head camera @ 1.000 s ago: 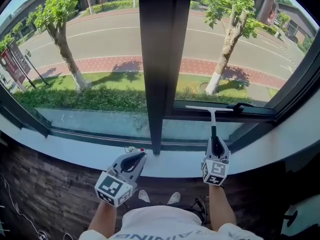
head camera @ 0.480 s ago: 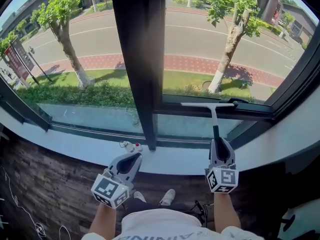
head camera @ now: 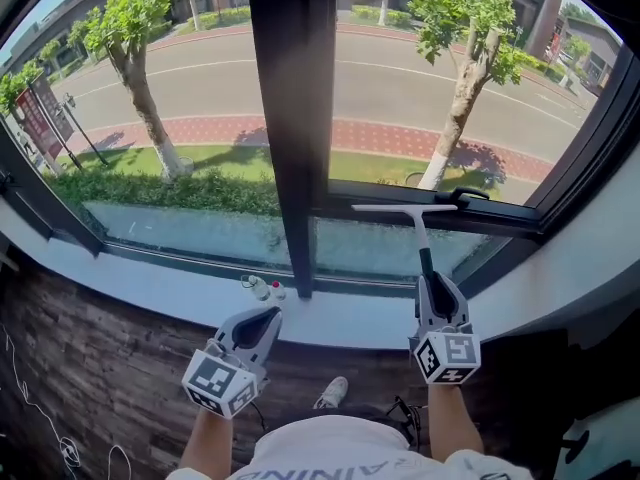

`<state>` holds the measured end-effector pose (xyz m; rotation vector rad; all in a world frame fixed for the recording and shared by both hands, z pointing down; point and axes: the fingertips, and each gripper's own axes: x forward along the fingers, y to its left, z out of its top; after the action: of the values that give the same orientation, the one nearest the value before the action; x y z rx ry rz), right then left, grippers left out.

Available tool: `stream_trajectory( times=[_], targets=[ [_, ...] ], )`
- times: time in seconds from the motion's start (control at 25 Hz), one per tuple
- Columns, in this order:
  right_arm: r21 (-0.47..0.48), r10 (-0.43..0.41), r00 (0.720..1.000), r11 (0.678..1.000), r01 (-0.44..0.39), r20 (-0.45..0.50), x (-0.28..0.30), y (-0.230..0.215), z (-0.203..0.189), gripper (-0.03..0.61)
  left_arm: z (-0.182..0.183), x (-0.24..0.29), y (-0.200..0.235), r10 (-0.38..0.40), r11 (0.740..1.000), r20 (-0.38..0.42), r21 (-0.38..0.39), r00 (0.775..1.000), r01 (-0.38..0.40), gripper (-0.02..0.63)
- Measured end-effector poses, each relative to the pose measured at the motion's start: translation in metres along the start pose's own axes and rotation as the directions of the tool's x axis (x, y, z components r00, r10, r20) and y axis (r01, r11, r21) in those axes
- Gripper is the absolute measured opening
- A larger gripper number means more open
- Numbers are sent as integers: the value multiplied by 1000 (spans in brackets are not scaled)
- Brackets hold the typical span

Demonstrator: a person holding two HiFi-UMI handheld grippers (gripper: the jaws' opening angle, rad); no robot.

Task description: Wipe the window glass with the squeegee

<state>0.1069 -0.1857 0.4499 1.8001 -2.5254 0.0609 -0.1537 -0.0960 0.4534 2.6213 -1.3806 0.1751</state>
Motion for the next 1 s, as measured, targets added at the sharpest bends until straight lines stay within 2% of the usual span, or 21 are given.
stream_trajectory(
  times=[0.24,0.4,0.56,0.8,1.0],
  targets=[
    [3,67,998,998,-67,13,-59,45,9,100,-25,-62,-34,15,999,6,-47,1000,-15,17],
    [-15,51,998,999,-52,-25,-111,51,0,100,-48,-89,-63,-5,997,-10,-82,1000,4,17],
    [-23,7,999,1000,-8,-41,-151,40,3,100,-53,-98,-89,-44,996,-10,-82,999,43,17],
    [-24,-28,1000,999,28,11,-189,14,28,100,-25,-89,-121,-67,997,20,-32,998,68,17],
    [-31,-54,997,998,56,48,-225,-33,41,100,-10,-64,-173,-97,995,23,9,995,97,17]
  ],
)
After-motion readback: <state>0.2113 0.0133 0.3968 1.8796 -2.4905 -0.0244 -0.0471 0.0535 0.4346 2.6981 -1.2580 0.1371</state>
